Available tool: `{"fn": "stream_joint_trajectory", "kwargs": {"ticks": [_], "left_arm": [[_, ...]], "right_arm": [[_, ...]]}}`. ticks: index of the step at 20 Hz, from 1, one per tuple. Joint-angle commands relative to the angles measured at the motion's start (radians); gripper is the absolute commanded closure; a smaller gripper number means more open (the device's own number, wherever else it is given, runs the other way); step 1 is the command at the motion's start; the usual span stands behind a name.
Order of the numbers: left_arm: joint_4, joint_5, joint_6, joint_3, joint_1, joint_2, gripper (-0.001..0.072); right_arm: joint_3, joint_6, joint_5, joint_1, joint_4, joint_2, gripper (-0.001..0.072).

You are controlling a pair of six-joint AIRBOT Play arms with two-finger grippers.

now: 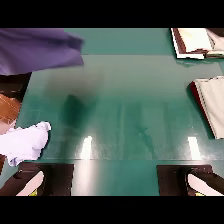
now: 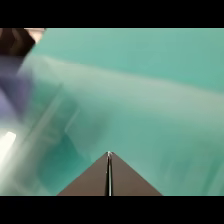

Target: Fold the shirts.

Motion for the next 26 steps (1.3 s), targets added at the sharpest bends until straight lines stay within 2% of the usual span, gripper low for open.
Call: {"fn": "stream_joint_trajectory", "kwargs": {"ticks": [1,4,7,8,9,10,13,17,20,23,26], "left_arm": [[-0.021,-0.052,0.019,0.043,-0.252,-0.050,0.0686],[0.056,-0.175,0.019,0.039,-0.475,-0.194,0.0685],[0.069,-0.202,0.022,0.039,-0.645,-0.381,0.0680],[0.068,-0.185,0.022,0.039,-0.686,-0.438,0.0604],[0.055,-0.153,0.022,0.039,-0.719,-0.493,0.0255],[0.038,-0.114,0.021,0.040,-0.735,-0.536,0.0075],[0.058,-0.039,0.017,0.040,-0.703,-0.583,0.0094],[0.058,-0.044,-0.043,0.040,-0.497,-0.592,0.0094],[-0.017,-0.024,-0.056,-0.029,-0.378,-0.616,0.0094],[-0.033,0.027,-0.055,-0.108,-0.350,-0.684,0.0094],[-0.090,0.056,-0.007,-0.111,-0.360,-0.796,0.0094]], "right_arm": [[0.087,0.000,0.001,-0.017,0.000,-0.002,0.0697],[0.120,0.000,0.037,-0.060,0.003,-0.001,0.0697],[0.122,0.000,0.076,-0.100,0.003,0.004,0.0697],[0.122,0.000,0.091,-0.111,0.003,0.005,0.0697],[0.122,0.000,0.105,-0.121,0.003,0.004,0.0697],[0.122,0.000,0.114,-0.135,0.003,0.003,0.0697],[0.122,0.000,0.118,-0.162,0.004,0.004,0.0697],[0.122,0.000,0.123,-0.166,0.004,0.002,0.0696],[0.122,0.000,0.126,-0.166,0.003,-0.003,0.0697],[0.119,0.000,0.130,-0.166,0.003,-0.003,0.0697],[0.074,0.000,0.133,-0.166,0.004,0.000,0.0697]]}}
